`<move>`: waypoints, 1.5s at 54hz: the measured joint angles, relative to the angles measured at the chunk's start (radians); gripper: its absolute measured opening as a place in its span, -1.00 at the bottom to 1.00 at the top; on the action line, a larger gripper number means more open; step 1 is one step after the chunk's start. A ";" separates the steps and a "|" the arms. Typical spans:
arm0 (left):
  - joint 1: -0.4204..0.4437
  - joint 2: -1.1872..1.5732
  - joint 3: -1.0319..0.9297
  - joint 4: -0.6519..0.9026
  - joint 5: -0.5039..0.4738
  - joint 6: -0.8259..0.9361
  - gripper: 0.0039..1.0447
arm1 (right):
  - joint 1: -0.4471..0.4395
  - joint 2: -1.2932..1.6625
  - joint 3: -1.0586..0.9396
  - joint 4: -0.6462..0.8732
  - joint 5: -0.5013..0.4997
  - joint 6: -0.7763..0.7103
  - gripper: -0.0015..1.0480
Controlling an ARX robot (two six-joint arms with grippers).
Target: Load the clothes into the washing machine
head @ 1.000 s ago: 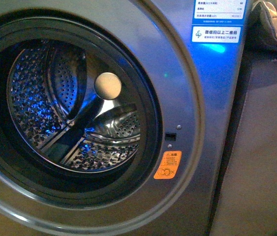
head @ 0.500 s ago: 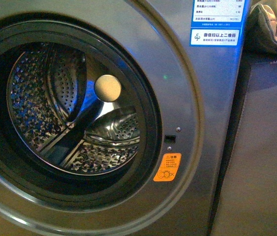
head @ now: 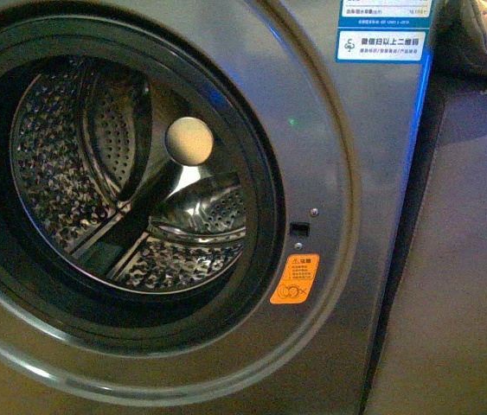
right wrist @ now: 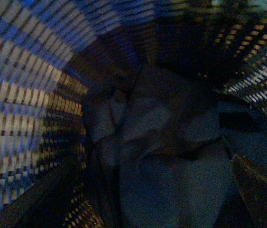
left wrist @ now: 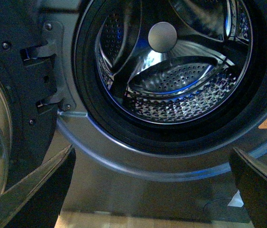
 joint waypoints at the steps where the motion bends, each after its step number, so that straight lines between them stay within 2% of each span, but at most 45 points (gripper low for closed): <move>1: 0.000 0.000 0.000 0.000 0.000 0.000 0.88 | 0.005 0.029 0.012 0.008 0.018 -0.011 0.86; 9: 0.000 0.000 0.000 0.000 0.000 0.000 0.88 | 0.024 0.259 0.113 0.074 0.140 -0.061 0.86; 13: 0.000 0.000 0.000 0.000 0.000 0.000 0.88 | 0.025 0.336 0.149 0.101 0.154 -0.066 0.86; 33: 0.000 0.000 0.000 0.000 0.000 0.000 0.88 | 0.054 0.569 0.299 0.223 0.135 0.026 0.86; 62: 0.000 0.000 0.000 0.000 0.000 0.000 0.88 | 0.060 0.707 0.388 0.214 0.140 0.113 0.85; 81: 0.000 0.000 0.000 0.000 0.000 0.000 0.88 | 0.071 0.654 0.297 0.301 0.132 0.162 -0.09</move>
